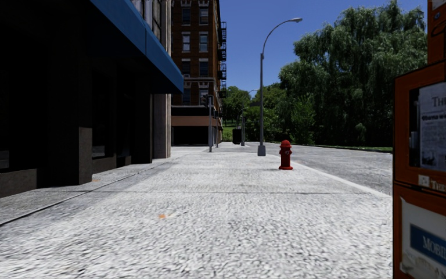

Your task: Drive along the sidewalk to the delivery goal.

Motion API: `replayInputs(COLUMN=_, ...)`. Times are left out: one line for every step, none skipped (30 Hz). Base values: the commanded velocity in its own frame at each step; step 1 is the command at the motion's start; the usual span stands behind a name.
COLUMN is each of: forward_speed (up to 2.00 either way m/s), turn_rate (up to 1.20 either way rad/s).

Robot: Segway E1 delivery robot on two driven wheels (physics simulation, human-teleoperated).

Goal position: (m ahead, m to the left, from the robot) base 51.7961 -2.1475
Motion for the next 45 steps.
replayInputs(forward_speed=2.00, turn_rate=0.00)
replayInputs(forward_speed=2.00, turn_rate=0.00)
replayInputs(forward_speed=2.00, turn_rate=0.00)
replayInputs(forward_speed=2.00, turn_rate=0.00)
replayInputs(forward_speed=2.00, turn_rate=0.00)
replayInputs(forward_speed=2.00, turn_rate=0.00)
replayInputs(forward_speed=2.00, turn_rate=0.00)
replayInputs(forward_speed=2.00, turn_rate=0.00)
replayInputs(forward_speed=2.00, turn_rate=0.00)
replayInputs(forward_speed=2.00, turn_rate=0.00)
replayInputs(forward_speed=2.00, turn_rate=0.00)
replayInputs(forward_speed=2.00, turn_rate=0.00)
replayInputs(forward_speed=2.00, turn_rate=0.00)
replayInputs(forward_speed=2.00, turn_rate=0.00)
replayInputs(forward_speed=2.00, turn_rate=0.00)
replayInputs(forward_speed=2.00, turn_rate=0.00)
replayInputs(forward_speed=2.00, turn_rate=0.00)
replayInputs(forward_speed=2.00, turn_rate=0.00)
replayInputs(forward_speed=2.00, turn_rate=0.00)
replayInputs(forward_speed=2.00, turn_rate=0.00)
replayInputs(forward_speed=2.00, turn_rate=0.00)
replayInputs(forward_speed=2.00, turn_rate=0.00)
replayInputs(forward_speed=2.00, turn_rate=0.00)
replayInputs(forward_speed=2.00, turn_rate=0.00)
replayInputs(forward_speed=2.00, turn_rate=0.00)
replayInputs(forward_speed=2.00, turn_rate=0.00)
replayInputs(forward_speed=2.00, turn_rate=0.00)
replayInputs(forward_speed=2.00, turn_rate=0.00)
replayInputs(forward_speed=2.00, turn_rate=0.00)
replayInputs(forward_speed=2.00, turn_rate=0.00)
replayInputs(forward_speed=2.00, turn_rate=0.00)
replayInputs(forward_speed=2.00, turn_rate=0.00)
replayInputs(forward_speed=2.00, turn_rate=0.00)
replayInputs(forward_speed=2.00, turn_rate=0.00)
replayInputs(forward_speed=2.00, turn_rate=0.00)
replayInputs(forward_speed=2.00, turn_rate=0.00)
replayInputs(forward_speed=2.00, turn_rate=0.00)
replayInputs(forward_speed=2.00, turn_rate=0.00)
replayInputs(forward_speed=2.00, turn_rate=0.00)
replayInputs(forward_speed=2.00, turn_rate=0.00)
replayInputs(forward_speed=2.00, turn_rate=0.00)
replayInputs(forward_speed=2.00, turn_rate=0.00)
replayInputs(forward_speed=2.00, turn_rate=0.00)
replayInputs(forward_speed=2.00, turn_rate=0.00)
replayInputs(forward_speed=2.00, turn_rate=0.00)
